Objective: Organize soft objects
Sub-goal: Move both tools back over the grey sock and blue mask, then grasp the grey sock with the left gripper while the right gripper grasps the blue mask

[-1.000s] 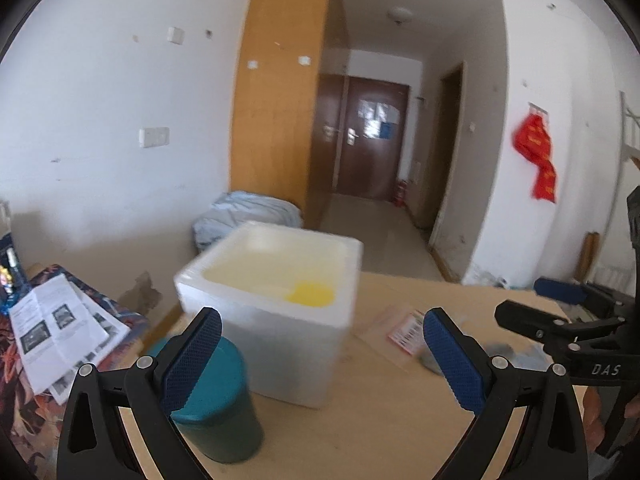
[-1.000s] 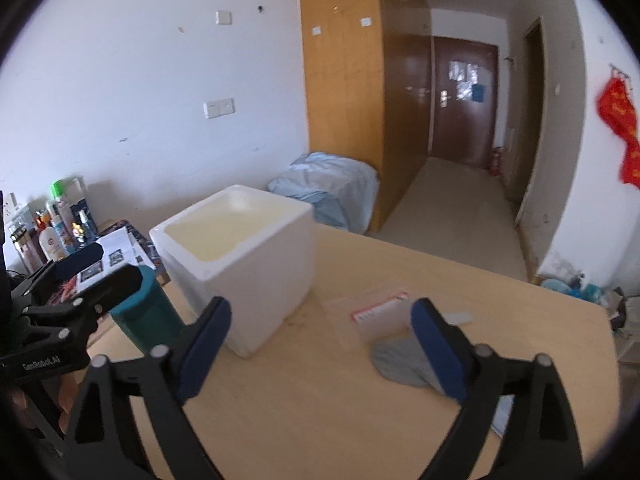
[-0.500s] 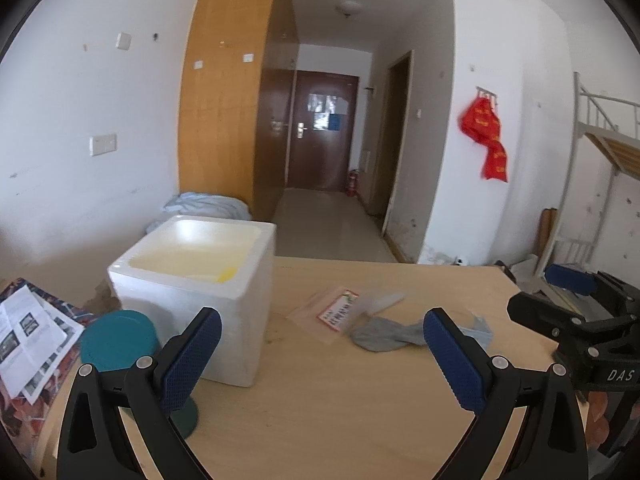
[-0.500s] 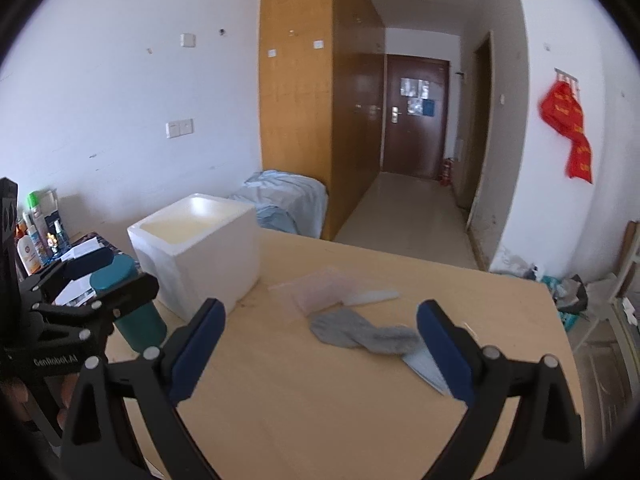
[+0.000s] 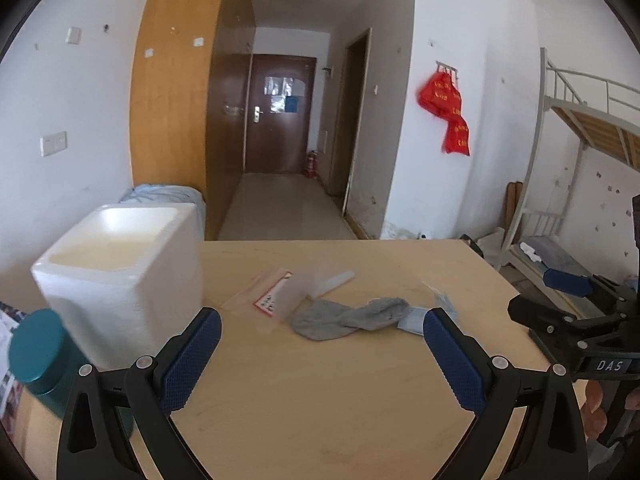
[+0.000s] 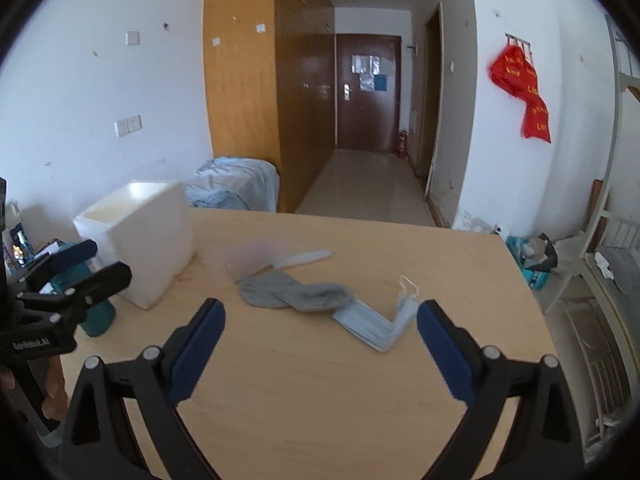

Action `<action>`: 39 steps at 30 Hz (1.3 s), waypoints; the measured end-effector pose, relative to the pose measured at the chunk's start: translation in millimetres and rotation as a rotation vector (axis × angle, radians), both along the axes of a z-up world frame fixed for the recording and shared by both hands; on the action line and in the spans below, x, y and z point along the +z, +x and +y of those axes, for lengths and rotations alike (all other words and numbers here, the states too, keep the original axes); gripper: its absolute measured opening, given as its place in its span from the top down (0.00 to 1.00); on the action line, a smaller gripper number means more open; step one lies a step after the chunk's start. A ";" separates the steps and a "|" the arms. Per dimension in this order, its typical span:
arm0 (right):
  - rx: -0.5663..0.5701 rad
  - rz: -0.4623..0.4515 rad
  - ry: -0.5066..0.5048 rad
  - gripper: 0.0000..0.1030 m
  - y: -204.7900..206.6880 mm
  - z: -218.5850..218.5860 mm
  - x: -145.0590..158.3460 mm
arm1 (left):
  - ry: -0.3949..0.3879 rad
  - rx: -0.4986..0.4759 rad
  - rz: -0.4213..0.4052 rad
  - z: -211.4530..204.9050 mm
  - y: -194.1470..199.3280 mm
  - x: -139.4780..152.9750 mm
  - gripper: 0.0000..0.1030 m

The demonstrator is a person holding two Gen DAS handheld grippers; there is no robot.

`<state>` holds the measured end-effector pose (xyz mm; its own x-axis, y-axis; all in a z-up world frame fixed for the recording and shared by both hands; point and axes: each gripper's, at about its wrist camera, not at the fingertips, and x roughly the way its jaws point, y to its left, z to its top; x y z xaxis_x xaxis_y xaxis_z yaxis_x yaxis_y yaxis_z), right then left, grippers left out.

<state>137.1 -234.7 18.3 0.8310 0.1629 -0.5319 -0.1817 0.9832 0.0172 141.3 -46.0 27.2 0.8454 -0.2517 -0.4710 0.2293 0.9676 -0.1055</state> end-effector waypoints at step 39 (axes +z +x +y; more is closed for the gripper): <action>-0.090 0.199 0.032 0.05 92.5 -52.6 -66.8 | 0.083 -0.201 0.139 -82.9 129.7 -75.6 0.02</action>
<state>229.6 -287.3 -48.6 0.7225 0.1123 -0.6822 -0.0830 0.9937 0.0757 271.0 -128.9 -48.3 0.7084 -0.3636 -0.6050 0.4065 0.9108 -0.0714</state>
